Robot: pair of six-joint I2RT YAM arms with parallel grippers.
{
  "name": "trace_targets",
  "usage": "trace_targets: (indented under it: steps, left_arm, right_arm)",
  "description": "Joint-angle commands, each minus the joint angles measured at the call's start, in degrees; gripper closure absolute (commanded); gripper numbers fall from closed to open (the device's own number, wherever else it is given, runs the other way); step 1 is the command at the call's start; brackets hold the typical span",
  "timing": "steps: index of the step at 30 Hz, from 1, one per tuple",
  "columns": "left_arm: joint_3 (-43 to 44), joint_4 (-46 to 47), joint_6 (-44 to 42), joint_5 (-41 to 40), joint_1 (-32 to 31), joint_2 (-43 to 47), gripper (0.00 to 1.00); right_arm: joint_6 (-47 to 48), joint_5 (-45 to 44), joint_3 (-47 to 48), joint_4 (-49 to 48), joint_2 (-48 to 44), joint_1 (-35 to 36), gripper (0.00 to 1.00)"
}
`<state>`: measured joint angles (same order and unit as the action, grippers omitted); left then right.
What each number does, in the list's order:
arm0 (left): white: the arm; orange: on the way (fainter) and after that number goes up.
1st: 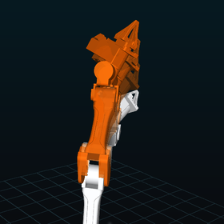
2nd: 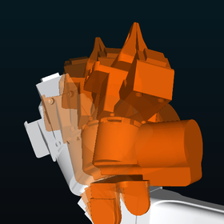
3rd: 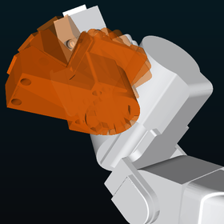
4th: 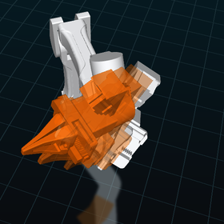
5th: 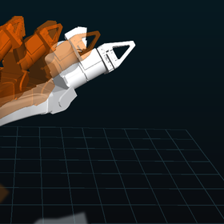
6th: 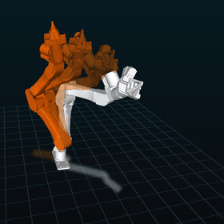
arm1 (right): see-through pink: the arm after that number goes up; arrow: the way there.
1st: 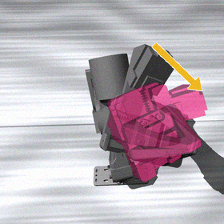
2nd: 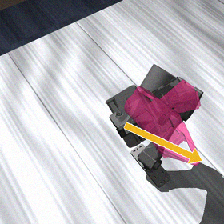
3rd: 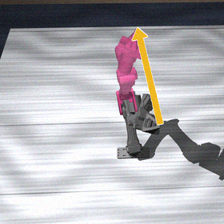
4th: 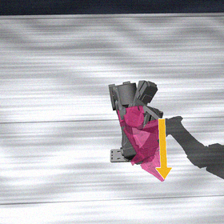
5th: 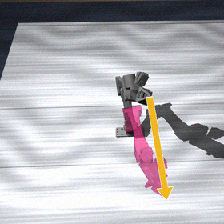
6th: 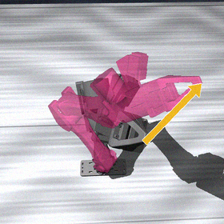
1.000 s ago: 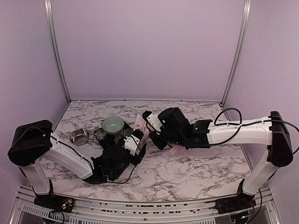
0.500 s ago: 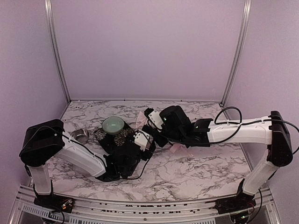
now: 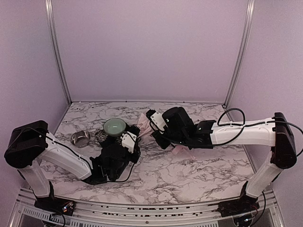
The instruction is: Put away the umbrella
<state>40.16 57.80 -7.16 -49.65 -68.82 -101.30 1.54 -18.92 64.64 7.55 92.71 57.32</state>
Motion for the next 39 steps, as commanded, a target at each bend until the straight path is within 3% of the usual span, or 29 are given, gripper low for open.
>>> trace_targets:
  steps: [1,10,15,17,22,26,29,33,36,39]
  left_arm:
    - [-2.98,1.53,4.63,14.84,1.19,3.81,0.97]
    - [-5.35,-0.65,12.55,49.47,4.39,13.52,1.0]
    - [-2.31,-1.13,21.33,73.09,5.51,16.59,1.0]
    - [-1.72,-0.67,24.3,78.4,5.73,16.96,1.0]
    - [-5.99,5.13,30.31,80.23,8.92,15.72,1.0]
    - [-9.83,18.72,38.29,82.42,12.0,10.49,1.0]
    - [-10.04,21.8,40.12,82.56,12.39,5.89,1.0]
    - [-10.07,29.77,42.84,83.06,12.78,-0.25,1.0]
    - [-10.64,31.96,41.81,81.38,13.23,-2.65,0.9]
    - [-11.09,25.48,36.72,75.23,13.17,-2.39,0.66]
  right_arm:
    - [1.3,1.93,-0.21,-2.98,-3.61,-0.65,1.0]
    - [6.47,11.87,-4.4,-3.22,-7.83,-4.6,1.0]
    - [10.26,24.36,-6.6,-1.11,-9.85,-8.54,1.0]
    - [11.95,27.04,-7.22,-0.54,-11.03,-8.74,1.0]
    - [13.45,27.9,-8.13,0.22,-14.72,-11.46,1.0]
    - [15.11,29.39,-8.1,0.26,-17.97,-11.88,1.0]
    - [16.92,31.25,-8.68,-0.17,-19.64,-11.67,1.0]
    - [20.52,28.02,-5.22,7.34,-17.83,-9.71,1.0]
    - [21.13,21.76,-3.87,10.6,-16.89,-7.07,1.0]
    - [21.42,17.11,-3.59,11.49,-16.71,-5.21,1.0]
